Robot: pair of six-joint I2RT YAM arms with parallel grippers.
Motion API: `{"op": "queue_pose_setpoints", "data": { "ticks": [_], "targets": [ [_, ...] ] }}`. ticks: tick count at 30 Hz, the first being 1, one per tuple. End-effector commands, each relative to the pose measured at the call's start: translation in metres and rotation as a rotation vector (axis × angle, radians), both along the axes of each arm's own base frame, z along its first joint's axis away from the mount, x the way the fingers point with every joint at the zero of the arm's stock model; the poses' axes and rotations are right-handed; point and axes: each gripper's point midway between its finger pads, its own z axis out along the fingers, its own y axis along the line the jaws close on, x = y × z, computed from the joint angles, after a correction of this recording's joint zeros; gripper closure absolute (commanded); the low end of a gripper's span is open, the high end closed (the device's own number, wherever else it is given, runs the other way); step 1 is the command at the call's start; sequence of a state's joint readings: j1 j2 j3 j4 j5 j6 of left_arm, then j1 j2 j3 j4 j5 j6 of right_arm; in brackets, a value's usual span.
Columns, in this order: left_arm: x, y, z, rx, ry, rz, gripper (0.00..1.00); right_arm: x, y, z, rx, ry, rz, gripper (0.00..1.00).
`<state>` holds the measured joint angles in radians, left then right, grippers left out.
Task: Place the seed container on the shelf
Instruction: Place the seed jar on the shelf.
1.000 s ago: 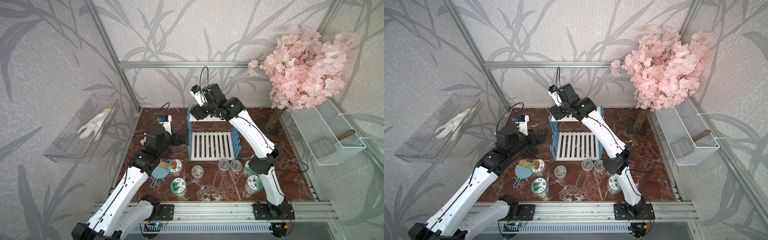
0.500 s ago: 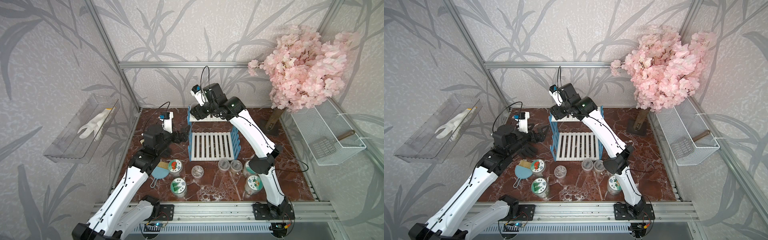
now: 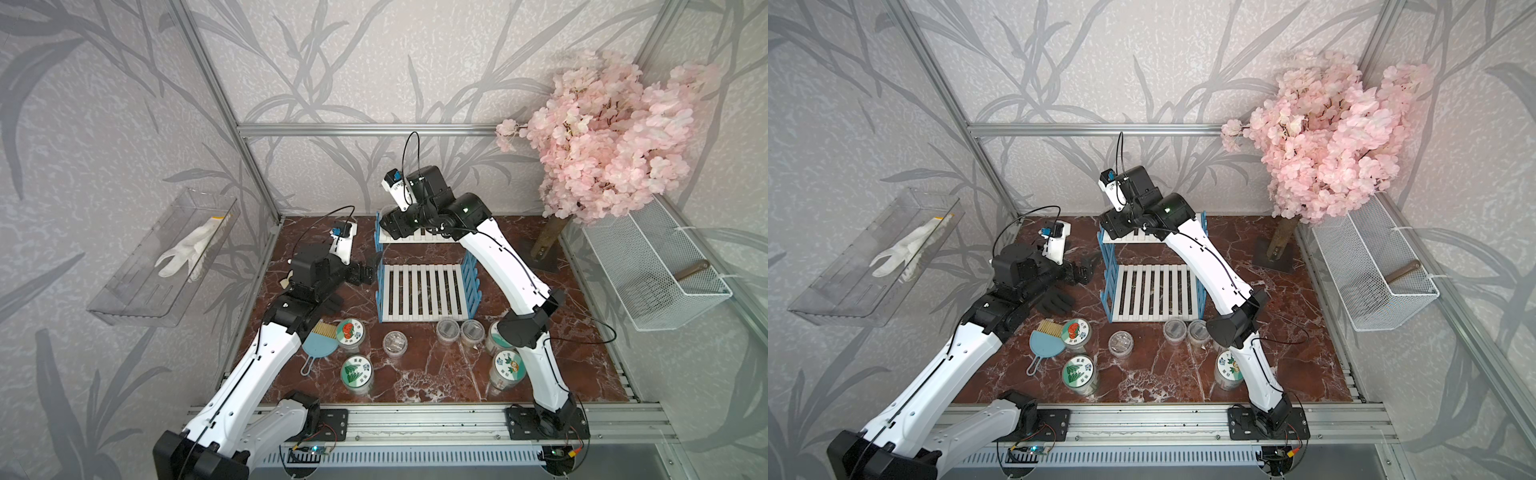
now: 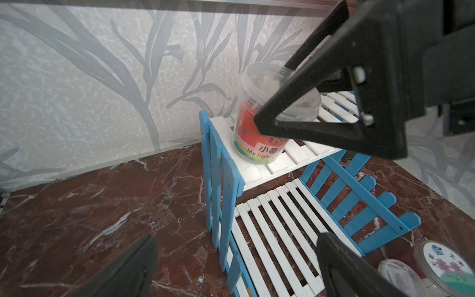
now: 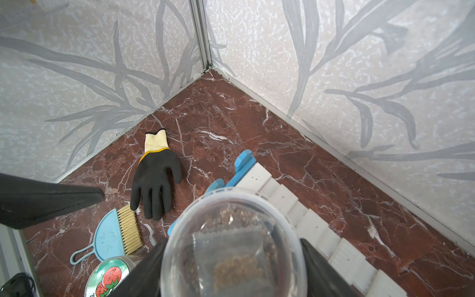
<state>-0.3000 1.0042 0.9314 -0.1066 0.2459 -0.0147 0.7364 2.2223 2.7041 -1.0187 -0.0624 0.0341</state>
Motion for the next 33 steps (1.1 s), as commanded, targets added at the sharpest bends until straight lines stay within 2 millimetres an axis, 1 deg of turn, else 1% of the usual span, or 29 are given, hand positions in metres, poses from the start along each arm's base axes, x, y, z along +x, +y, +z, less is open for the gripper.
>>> {"op": "queue_pose_setpoints", "data": {
  "ticks": [1, 4, 8, 13, 16, 20, 26, 33],
  "targets": [
    [-0.001, -0.004, 0.027, 0.015, -0.167, -0.095, 0.00, 0.004, -0.002, -0.004, 0.005, 0.021, -0.012, 0.26],
    [-0.002, -0.006, 0.035, -0.004, -0.178, -0.126, 0.00, 0.002, 0.001, -0.007, 0.011, 0.034, 0.001, 0.26],
    [-0.009, -0.010, 0.037, -0.051, -0.154, -0.150, 0.00, 0.003, 0.000, -0.006, 0.006, 0.026, -0.001, 0.26],
    [-0.005, 0.005, 0.031, -0.061, -0.131, -0.054, 0.00, 0.003, 0.001, -0.003, 0.014, 0.018, 0.004, 0.26],
    [-0.005, 0.014, 0.032, -0.072, -0.124, 0.002, 0.00, 0.003, 0.001, -0.002, 0.012, 0.013, 0.005, 0.26],
    [-0.006, 0.018, 0.035, -0.078, -0.145, 0.022, 0.00, 0.004, 0.002, -0.005, 0.009, 0.016, 0.008, 0.26],
    [-0.003, 0.022, 0.034, -0.083, -0.151, 0.053, 0.00, 0.004, 0.001, -0.005, 0.005, 0.015, 0.005, 0.21],
    [-0.001, 0.018, 0.035, -0.107, -0.135, 0.035, 0.00, 0.004, 0.001, 0.001, 0.017, 0.004, 0.007, 0.19]
  ]
}}
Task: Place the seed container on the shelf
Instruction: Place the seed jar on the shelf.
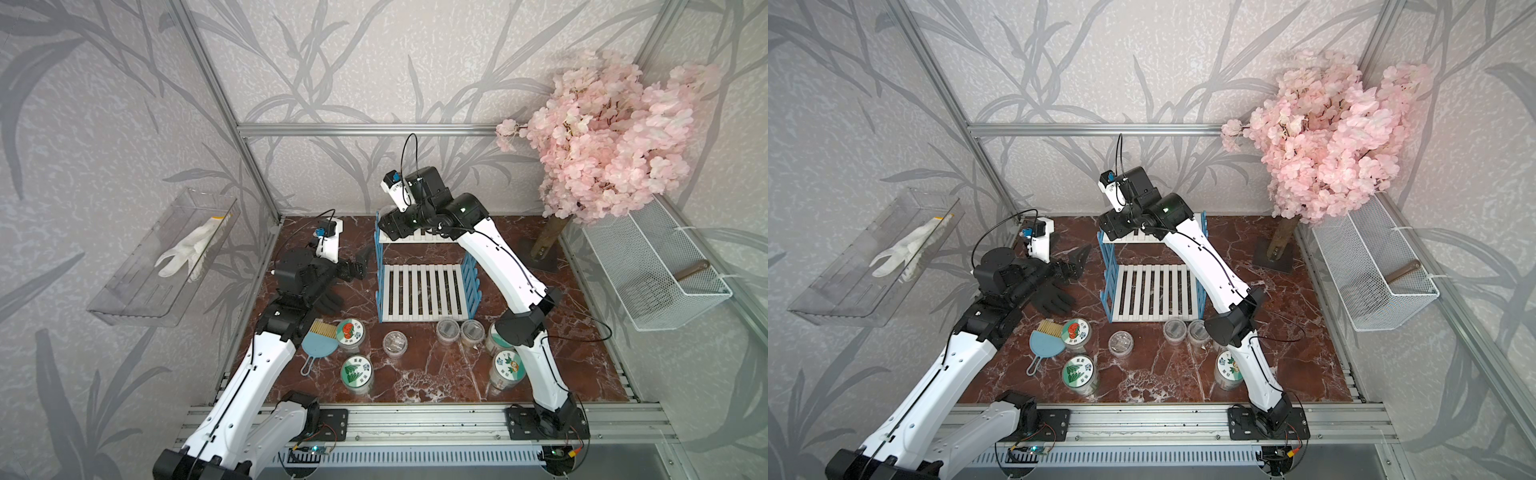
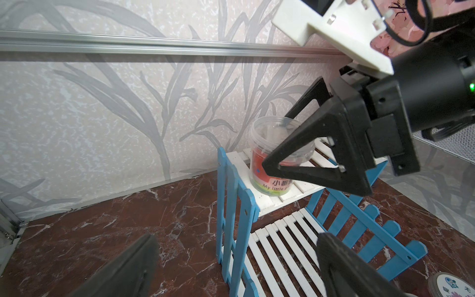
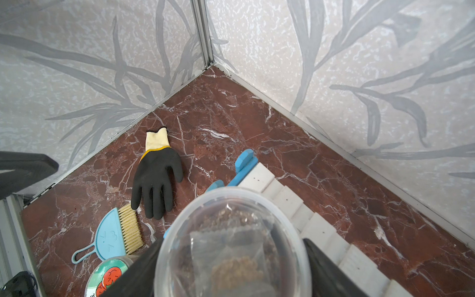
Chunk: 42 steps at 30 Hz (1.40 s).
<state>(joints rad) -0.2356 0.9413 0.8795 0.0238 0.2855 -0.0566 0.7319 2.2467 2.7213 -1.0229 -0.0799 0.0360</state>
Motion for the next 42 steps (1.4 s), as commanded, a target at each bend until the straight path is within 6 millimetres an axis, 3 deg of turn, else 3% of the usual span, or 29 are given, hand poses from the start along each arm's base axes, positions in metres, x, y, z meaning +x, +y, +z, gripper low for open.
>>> {"op": "queue_pose_setpoints", "data": {
  "ticks": [1, 9, 21, 35, 42],
  "targets": [
    [0.002, 0.000, 0.008, -0.027, -0.017, 0.001, 0.00, 0.000, -0.002, 0.011, 0.018, -0.016, 0.000, 0.18],
    [0.001, 0.002, 0.013, -0.038, -0.016, 0.015, 0.00, -0.004, -0.005, 0.017, 0.012, -0.033, 0.017, 0.13],
    [0.005, 0.000, 0.009, -0.030, 0.006, 0.007, 0.00, 0.001, 0.000, 0.010, -0.011, -0.059, 0.045, 0.30],
    [0.010, 0.000, 0.001, -0.016, 0.030, 0.007, 0.00, 0.001, 0.009, 0.012, 0.066, -0.040, 0.161, 0.30],
    [0.011, 0.002, 0.001, -0.017, 0.028, 0.014, 0.00, 0.014, 0.011, 0.005, 0.068, -0.055, 0.158, 0.28]
  ]
}}
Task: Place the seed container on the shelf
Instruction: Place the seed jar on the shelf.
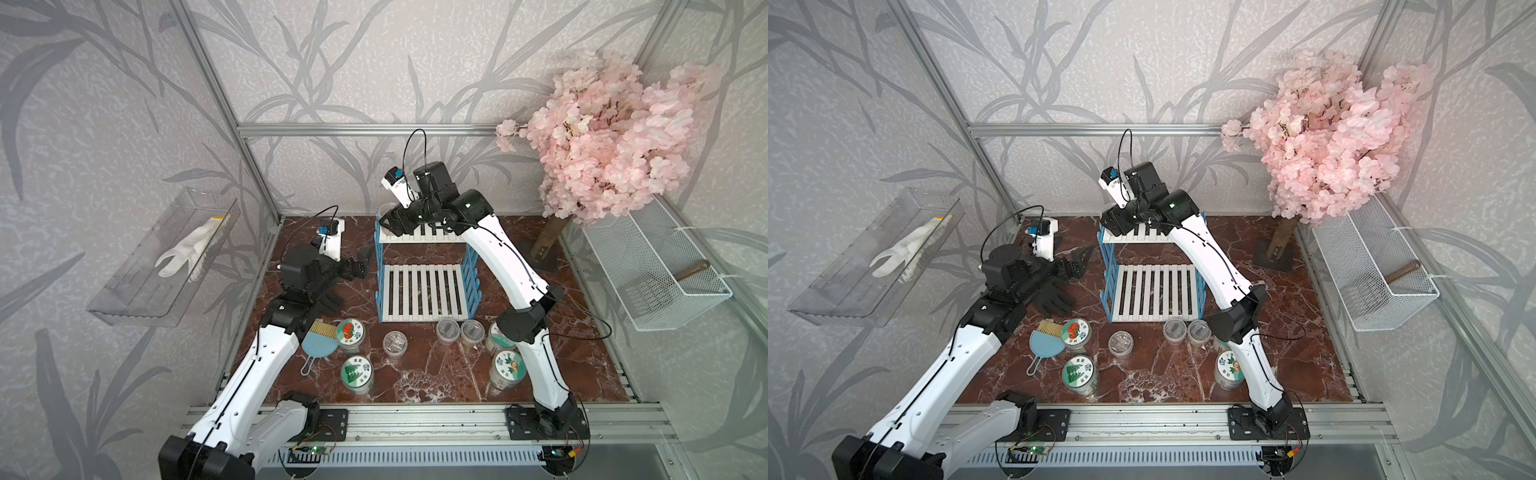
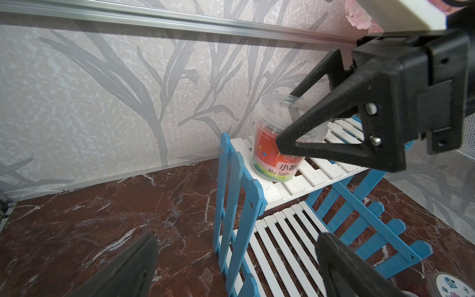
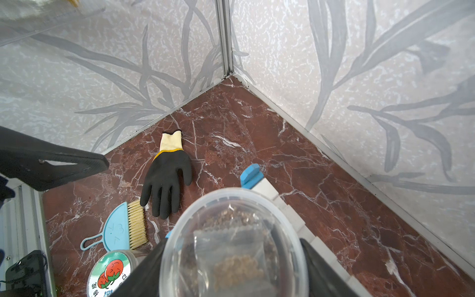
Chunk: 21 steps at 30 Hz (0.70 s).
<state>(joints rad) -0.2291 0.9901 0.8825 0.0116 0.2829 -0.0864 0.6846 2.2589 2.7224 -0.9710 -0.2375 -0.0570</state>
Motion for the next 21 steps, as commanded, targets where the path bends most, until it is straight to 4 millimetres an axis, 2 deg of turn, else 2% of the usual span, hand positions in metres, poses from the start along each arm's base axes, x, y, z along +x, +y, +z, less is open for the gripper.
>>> {"op": "queue_pose_setpoints", "data": {
  "ticks": [1, 14, 21],
  "targets": [
    [0.000, 0.002, 0.018, -0.003, -0.038, 0.003, 0.00, 0.008, 0.009, -0.003, 0.022, -0.021, 0.031, 0.28],
    [0.001, 0.001, 0.015, 0.001, -0.027, -0.004, 0.00, 0.010, 0.006, -0.016, -0.028, -0.024, 0.035, 0.23],
    [0.003, 0.000, 0.016, -0.005, -0.023, -0.010, 0.00, 0.011, 0.004, -0.012, -0.024, -0.034, 0.032, 0.25]
  ]
}}
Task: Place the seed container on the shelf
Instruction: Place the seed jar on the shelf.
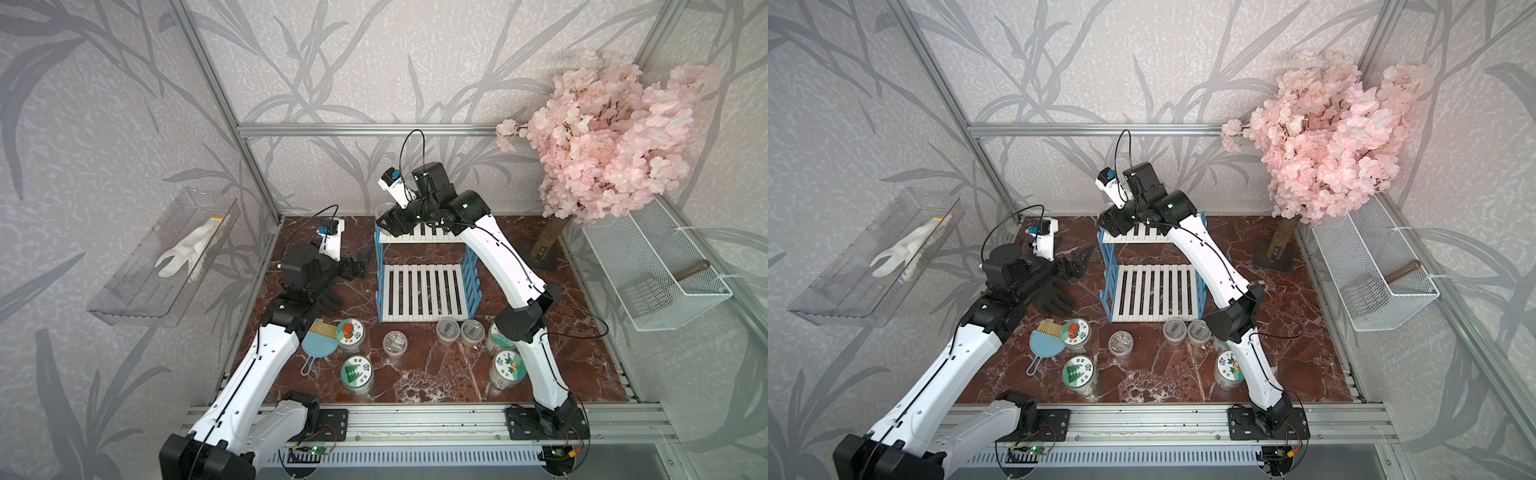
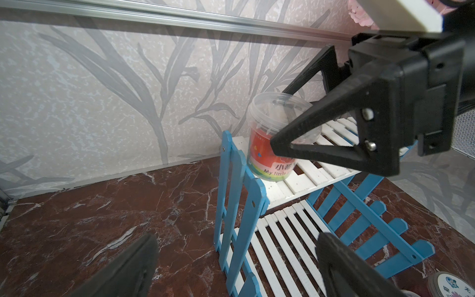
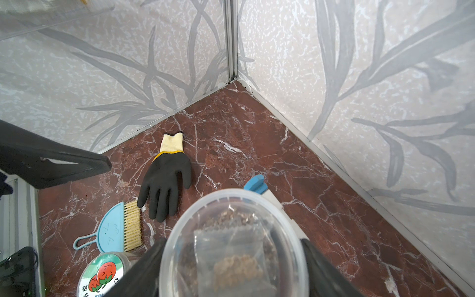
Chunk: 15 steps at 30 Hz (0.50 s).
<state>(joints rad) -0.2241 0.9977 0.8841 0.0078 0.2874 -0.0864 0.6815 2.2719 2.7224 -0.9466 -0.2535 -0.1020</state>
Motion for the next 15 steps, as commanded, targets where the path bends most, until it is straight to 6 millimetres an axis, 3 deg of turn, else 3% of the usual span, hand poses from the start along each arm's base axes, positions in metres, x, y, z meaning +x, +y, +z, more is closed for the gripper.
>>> {"op": "queue_pose_setpoints", "data": {
  "ticks": [1, 15],
  "targets": [
    [0.0010, -0.0005, 0.0188, -0.007, -0.033, -0.010, 0.00, 0.0061, 0.0004, -0.0103, -0.015, 0.004, 0.002, 0.25],
    [0.0002, -0.0024, 0.0194, -0.012, -0.029, -0.020, 0.00, 0.0037, 0.0008, -0.0106, -0.010, 0.016, 0.009, 0.19]
  ]
}}
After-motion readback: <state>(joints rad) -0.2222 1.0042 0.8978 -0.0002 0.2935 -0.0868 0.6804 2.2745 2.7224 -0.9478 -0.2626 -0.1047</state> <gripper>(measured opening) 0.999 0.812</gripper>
